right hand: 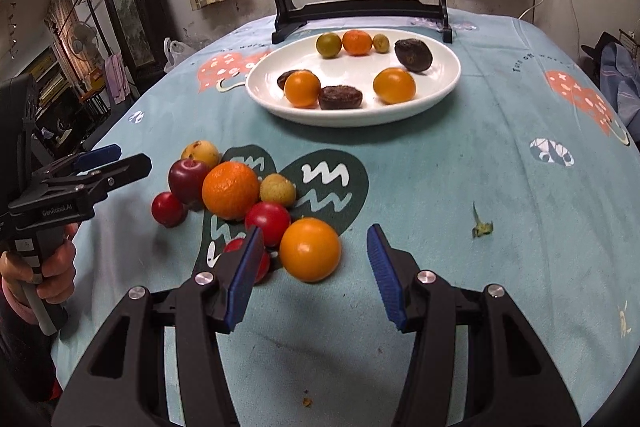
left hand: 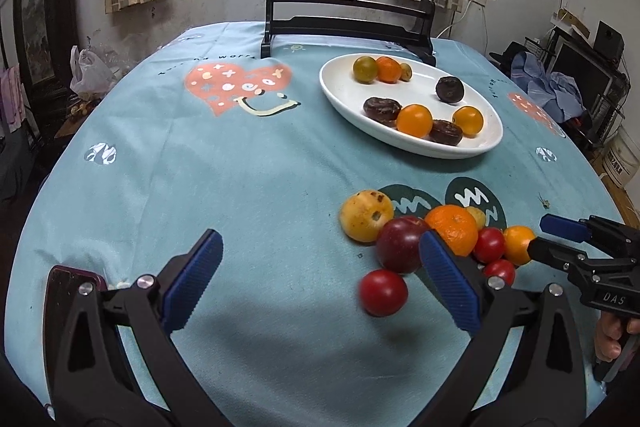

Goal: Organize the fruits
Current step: 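Grasp an orange with the right gripper, then grasp a red tomato with the left gripper while the right gripper holds the orange, then carry both fruits onto the white plate and open both grippers, then grasp a red tomato from the pile with the right gripper, then grasp the dark red plum with the left gripper while the right gripper holds the tomato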

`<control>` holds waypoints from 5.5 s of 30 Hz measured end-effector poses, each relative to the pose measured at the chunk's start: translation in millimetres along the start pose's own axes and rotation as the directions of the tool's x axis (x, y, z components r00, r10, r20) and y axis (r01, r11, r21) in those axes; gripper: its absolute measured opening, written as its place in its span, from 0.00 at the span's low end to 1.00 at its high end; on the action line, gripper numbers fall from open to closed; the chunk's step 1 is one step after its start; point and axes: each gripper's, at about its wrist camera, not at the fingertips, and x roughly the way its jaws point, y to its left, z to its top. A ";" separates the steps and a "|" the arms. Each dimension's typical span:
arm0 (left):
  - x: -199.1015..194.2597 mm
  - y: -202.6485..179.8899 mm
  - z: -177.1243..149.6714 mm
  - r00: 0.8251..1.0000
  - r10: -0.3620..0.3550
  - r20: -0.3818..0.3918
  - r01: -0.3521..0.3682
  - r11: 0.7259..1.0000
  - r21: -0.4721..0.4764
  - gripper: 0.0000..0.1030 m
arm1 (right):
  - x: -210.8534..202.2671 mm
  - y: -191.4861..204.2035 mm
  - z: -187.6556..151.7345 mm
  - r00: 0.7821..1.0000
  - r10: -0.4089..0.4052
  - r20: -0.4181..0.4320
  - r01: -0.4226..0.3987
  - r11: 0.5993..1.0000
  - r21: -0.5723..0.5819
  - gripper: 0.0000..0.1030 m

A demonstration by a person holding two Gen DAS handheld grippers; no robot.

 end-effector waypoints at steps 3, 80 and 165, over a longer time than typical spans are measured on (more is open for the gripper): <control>-0.8 1.8 -2.8 1.000 -0.012 -0.007 0.012 1.000 -0.009 0.97 | 3.1 1.8 -1.9 1.000 0.002 -0.008 -0.002 1.000 -0.004 0.51; 113.9 -61.3 137.5 0.998 -0.023 -0.058 0.031 0.988 0.149 0.64 | 67.7 -48.6 130.0 0.989 -0.074 0.131 0.055 0.988 0.142 0.41; 25.1 -59.6 -18.7 0.993 -0.080 -0.092 0.101 0.959 0.264 0.44 | -13.3 24.1 0.2 0.993 0.111 0.043 -0.111 0.994 -0.013 0.27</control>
